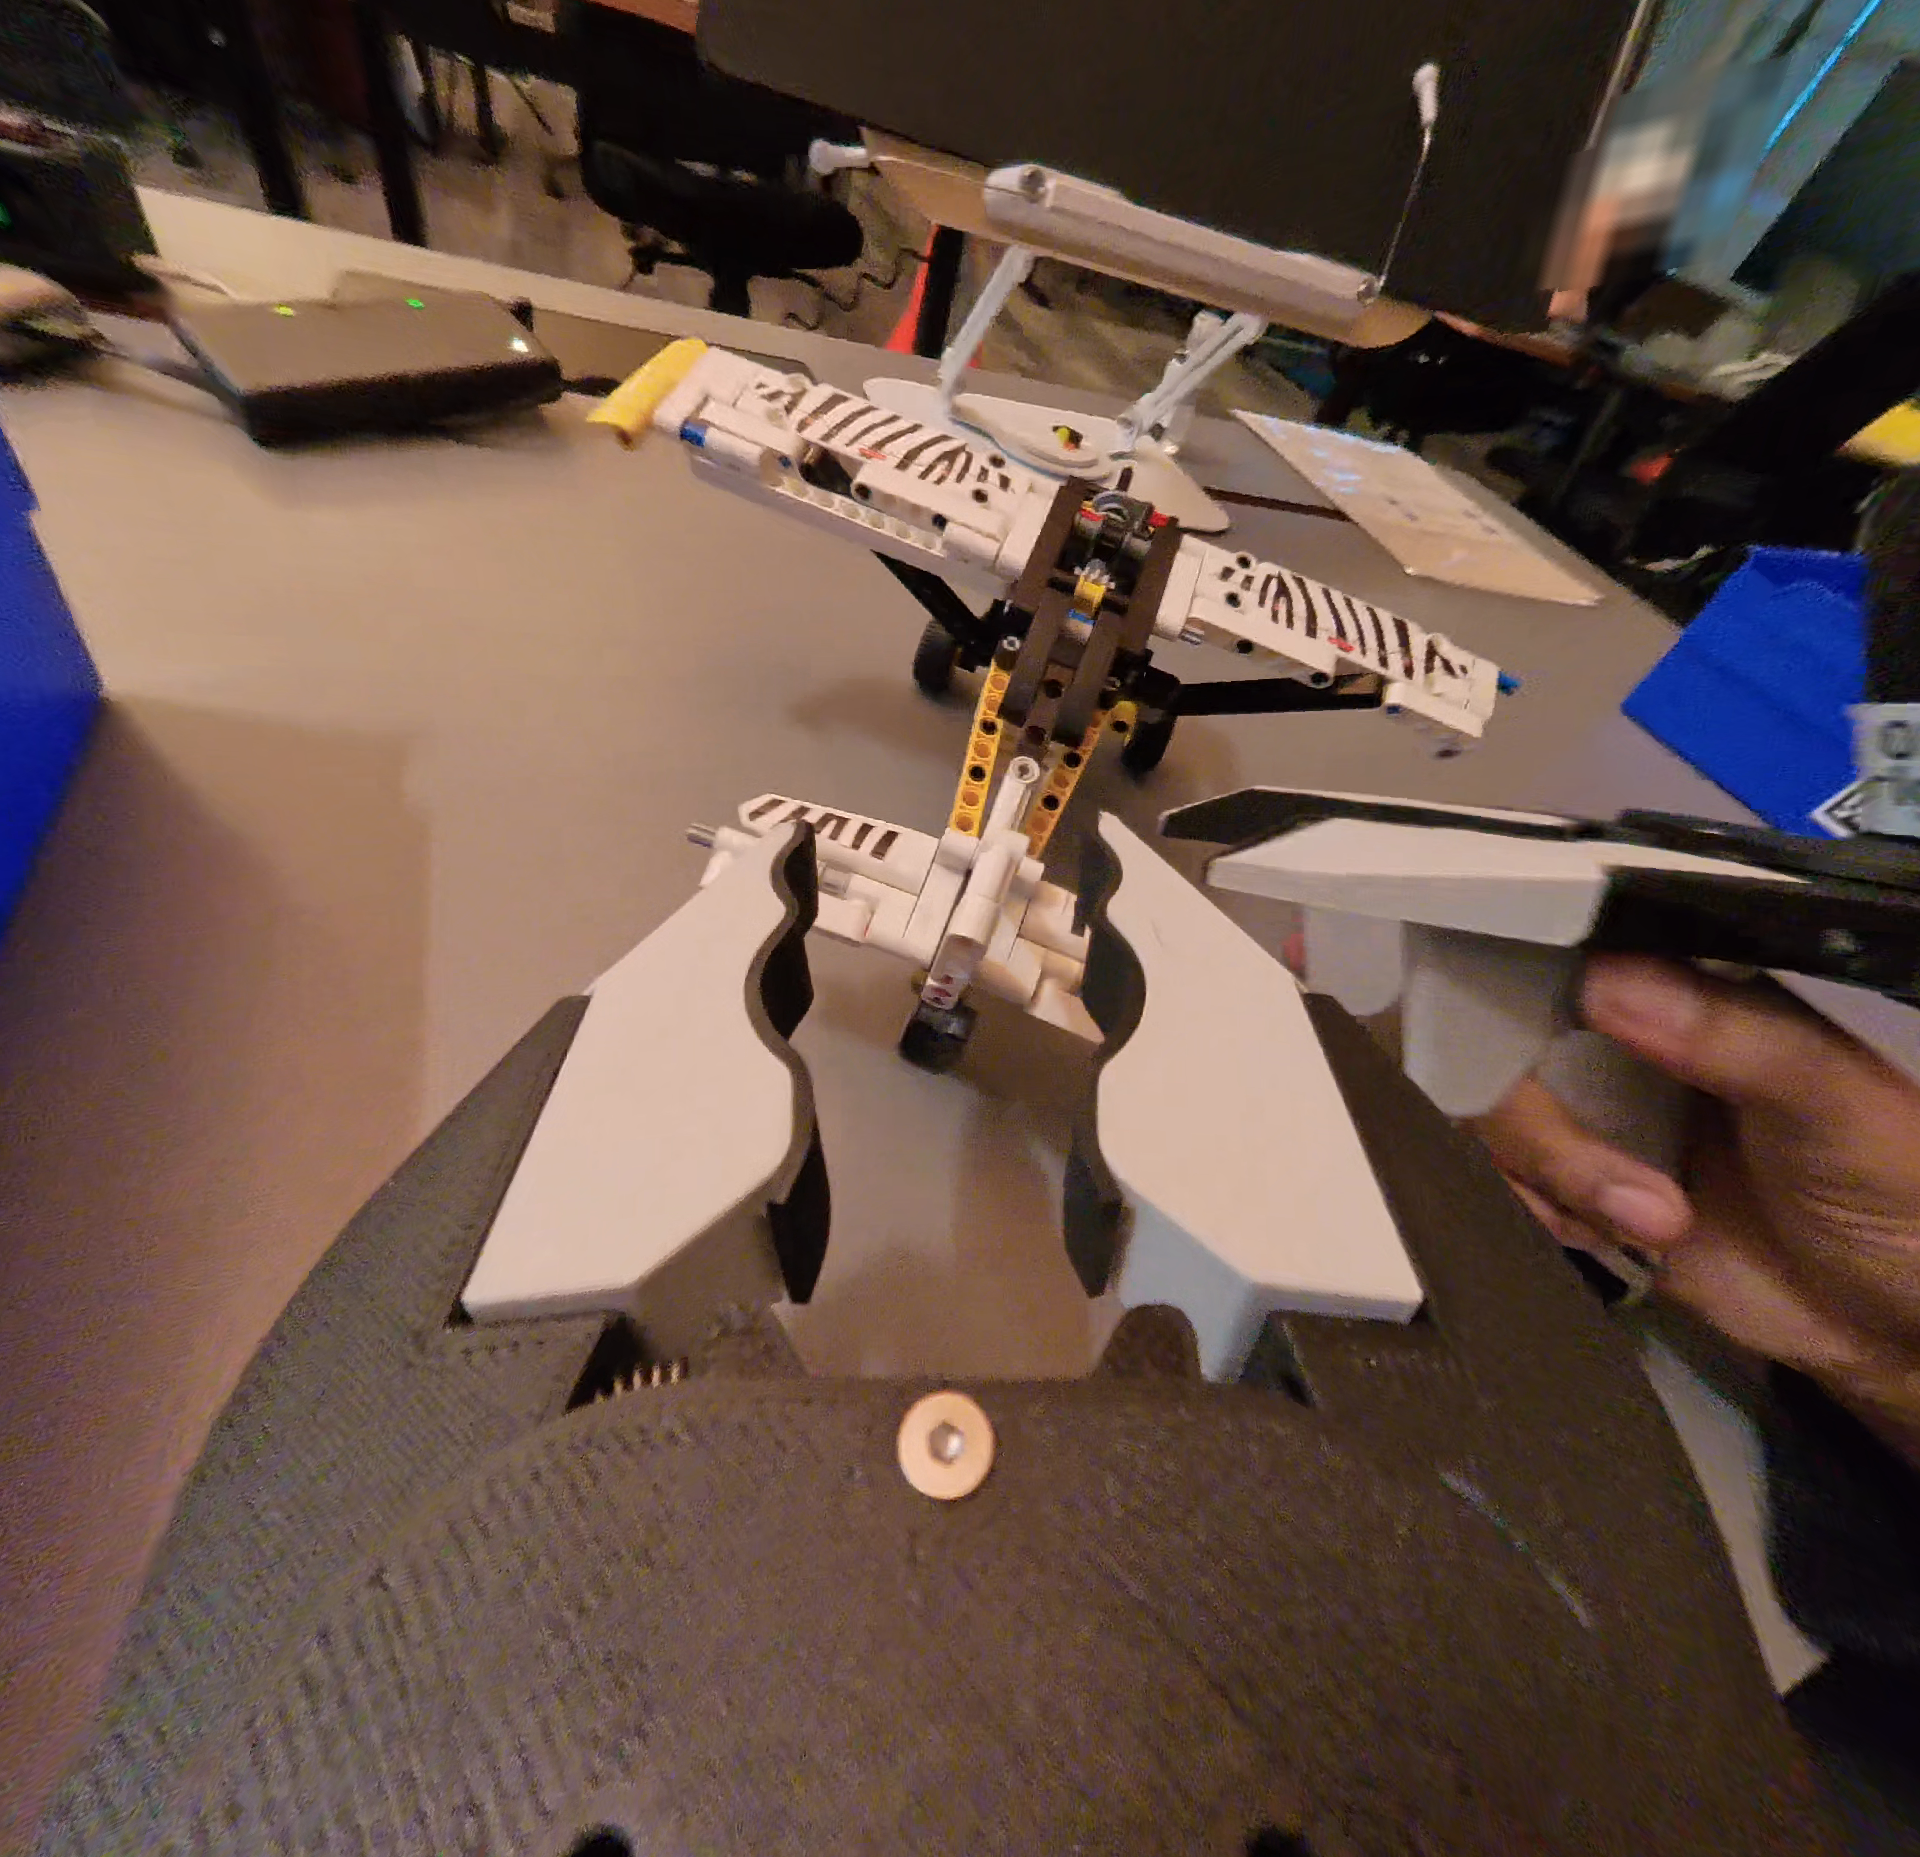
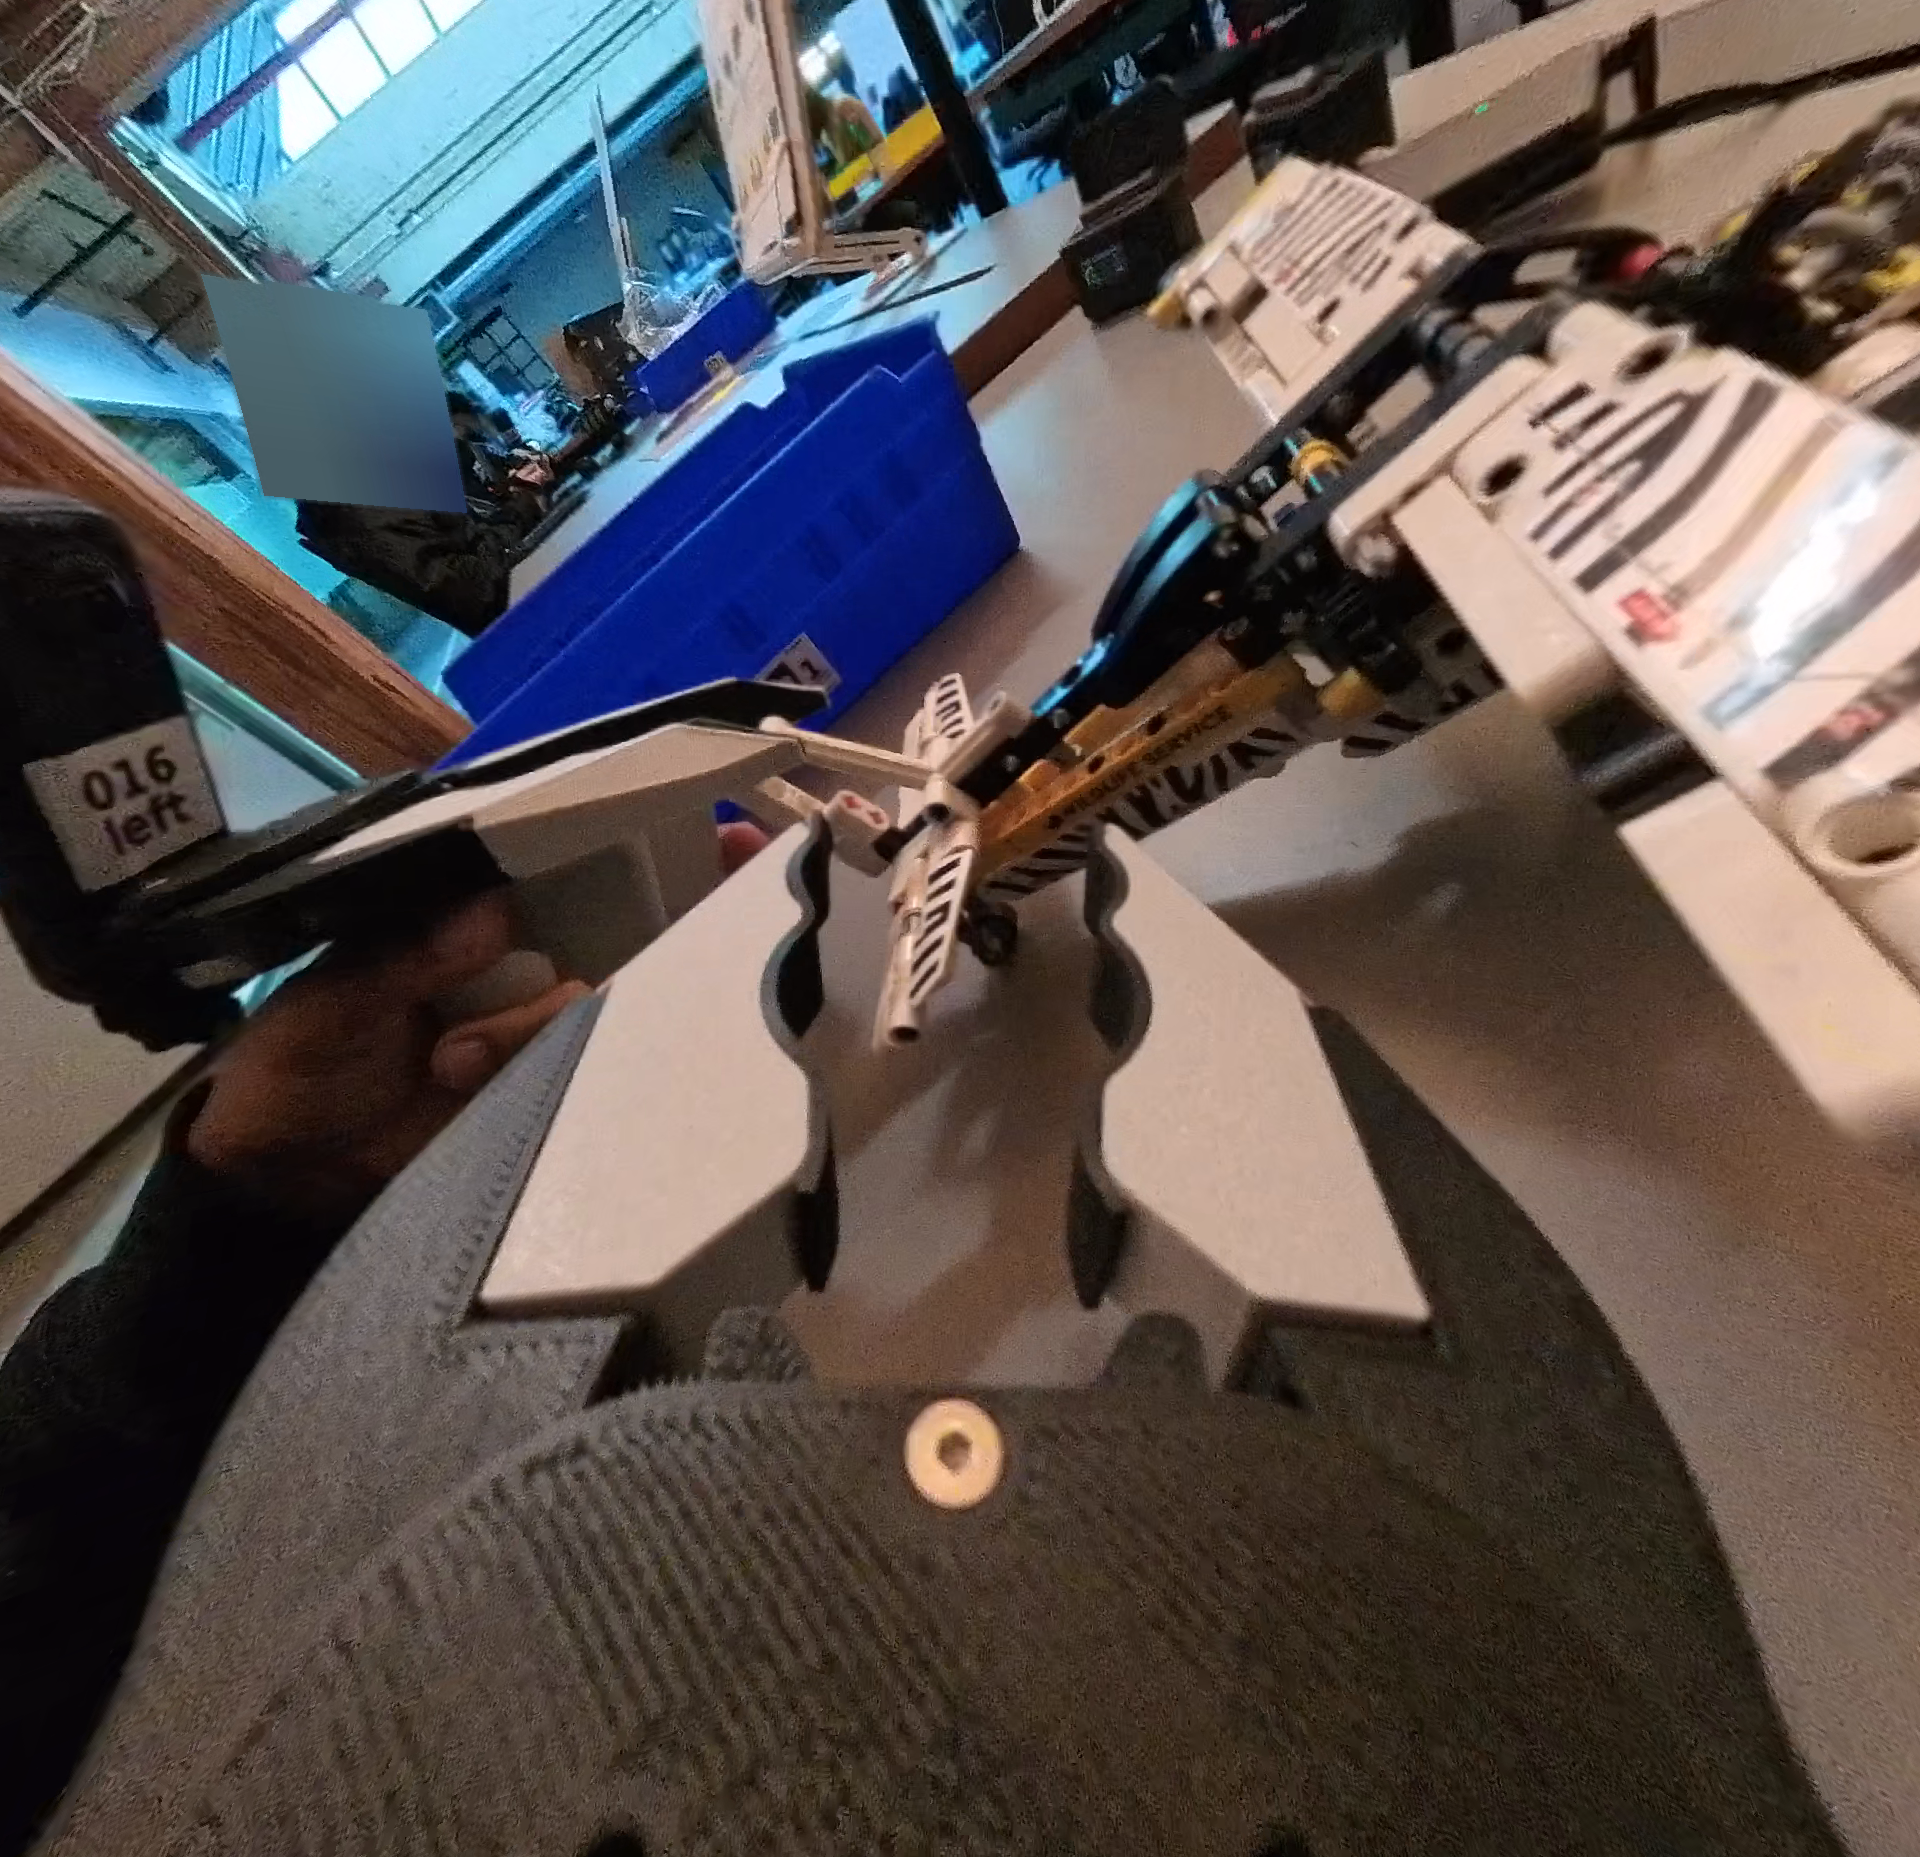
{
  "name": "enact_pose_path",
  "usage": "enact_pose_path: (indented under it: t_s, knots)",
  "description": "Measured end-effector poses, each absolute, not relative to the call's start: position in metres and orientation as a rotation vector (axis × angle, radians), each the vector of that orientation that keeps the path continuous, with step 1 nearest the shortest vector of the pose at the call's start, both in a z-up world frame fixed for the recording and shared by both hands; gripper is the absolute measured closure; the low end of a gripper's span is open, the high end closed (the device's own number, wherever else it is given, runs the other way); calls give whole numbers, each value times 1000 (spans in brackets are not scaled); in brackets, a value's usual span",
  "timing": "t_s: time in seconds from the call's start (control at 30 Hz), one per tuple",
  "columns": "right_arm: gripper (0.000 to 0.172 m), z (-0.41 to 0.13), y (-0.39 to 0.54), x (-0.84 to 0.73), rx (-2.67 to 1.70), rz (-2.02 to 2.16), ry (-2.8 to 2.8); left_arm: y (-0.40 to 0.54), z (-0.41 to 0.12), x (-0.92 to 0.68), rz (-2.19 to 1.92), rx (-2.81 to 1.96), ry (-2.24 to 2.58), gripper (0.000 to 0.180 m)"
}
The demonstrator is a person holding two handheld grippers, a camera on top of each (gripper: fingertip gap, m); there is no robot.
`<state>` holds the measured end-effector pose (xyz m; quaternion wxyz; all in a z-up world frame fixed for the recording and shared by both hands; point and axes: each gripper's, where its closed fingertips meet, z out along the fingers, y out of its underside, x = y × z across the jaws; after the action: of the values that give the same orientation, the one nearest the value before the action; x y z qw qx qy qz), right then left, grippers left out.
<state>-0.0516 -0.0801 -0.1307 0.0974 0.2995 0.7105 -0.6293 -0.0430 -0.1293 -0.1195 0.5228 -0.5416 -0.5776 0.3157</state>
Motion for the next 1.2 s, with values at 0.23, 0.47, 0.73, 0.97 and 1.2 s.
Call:
enact_pose_path:
  t_s: [0.23, 0.47, 0.73, 0.97, 1.2]
  knots:
    - [123, -149, -91, -49, 926, -1705, 2053, -128, -131, -49, 785, -1322, -1352, 149]
    - [140, -154, -98, -34, 867, -1560, 1917, -124, -131, -49, 703, -1278, -1347, 157]
    - [155, -150, -96, -35, 859, -1605, 1934, -119, -135, -47, 623, -1285, -1350, 165]
    - [158, -149, -93, -37, 876, -1626, 1929, -117, -135, -47, 658, -1317, -1341, 172]
    - [167, -152, -93, -39, 908, -1614, 1927, -118, -139, -48, 705, -1361, -1376, 174]
